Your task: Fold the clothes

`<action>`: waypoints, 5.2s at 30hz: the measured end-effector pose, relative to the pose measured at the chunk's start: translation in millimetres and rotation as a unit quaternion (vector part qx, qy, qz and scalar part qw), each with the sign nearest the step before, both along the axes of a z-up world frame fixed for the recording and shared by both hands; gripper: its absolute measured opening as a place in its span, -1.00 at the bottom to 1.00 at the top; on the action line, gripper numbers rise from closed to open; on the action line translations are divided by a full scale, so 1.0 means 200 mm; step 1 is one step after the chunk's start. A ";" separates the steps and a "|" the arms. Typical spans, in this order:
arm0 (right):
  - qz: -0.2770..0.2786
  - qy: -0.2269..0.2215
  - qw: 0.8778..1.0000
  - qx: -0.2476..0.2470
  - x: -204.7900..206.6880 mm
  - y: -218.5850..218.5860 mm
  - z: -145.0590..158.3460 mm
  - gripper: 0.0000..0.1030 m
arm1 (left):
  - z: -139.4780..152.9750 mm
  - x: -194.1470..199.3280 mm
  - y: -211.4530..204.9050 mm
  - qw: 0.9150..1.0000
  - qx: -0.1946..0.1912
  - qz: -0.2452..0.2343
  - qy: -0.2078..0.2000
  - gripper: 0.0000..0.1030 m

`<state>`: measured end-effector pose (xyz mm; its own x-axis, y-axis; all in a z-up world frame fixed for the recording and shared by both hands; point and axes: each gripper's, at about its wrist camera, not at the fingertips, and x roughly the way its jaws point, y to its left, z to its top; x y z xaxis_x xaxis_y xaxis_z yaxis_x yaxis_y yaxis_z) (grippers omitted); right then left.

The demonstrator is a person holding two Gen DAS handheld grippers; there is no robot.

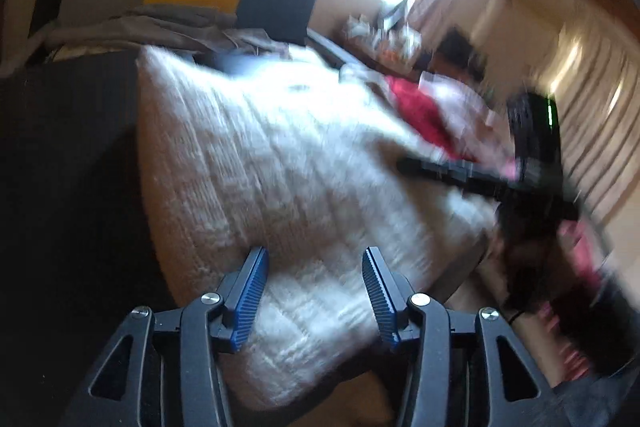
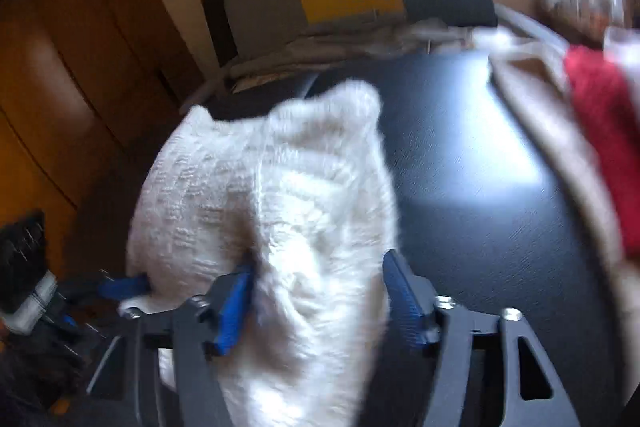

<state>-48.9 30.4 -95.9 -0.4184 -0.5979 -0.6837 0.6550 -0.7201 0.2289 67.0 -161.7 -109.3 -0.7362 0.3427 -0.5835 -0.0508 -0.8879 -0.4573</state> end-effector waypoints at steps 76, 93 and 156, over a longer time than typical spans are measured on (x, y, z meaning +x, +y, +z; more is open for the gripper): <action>0.114 -0.081 0.988 -0.067 0.03 0.10 0.02 1.00 | -0.19 -0.09 -0.55 0.977 0.195 0.088 -0.022 0.48; 0.156 -0.241 0.952 -0.105 -0.37 -0.21 -0.31 1.00 | -0.38 -0.48 -0.42 0.980 0.186 -0.021 -0.069 0.46; 0.521 0.067 0.849 0.064 0.96 -2.78 -0.02 0.64 | 0.12 1.29 -1.86 0.723 -0.075 0.675 -0.131 0.37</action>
<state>143.2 -526.5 -100.1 0.2116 -0.6157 -0.7591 0.9656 0.2518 0.0649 325.0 -533.0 -84.7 -0.1983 -0.6655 -0.7195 0.9783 -0.0891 -0.1873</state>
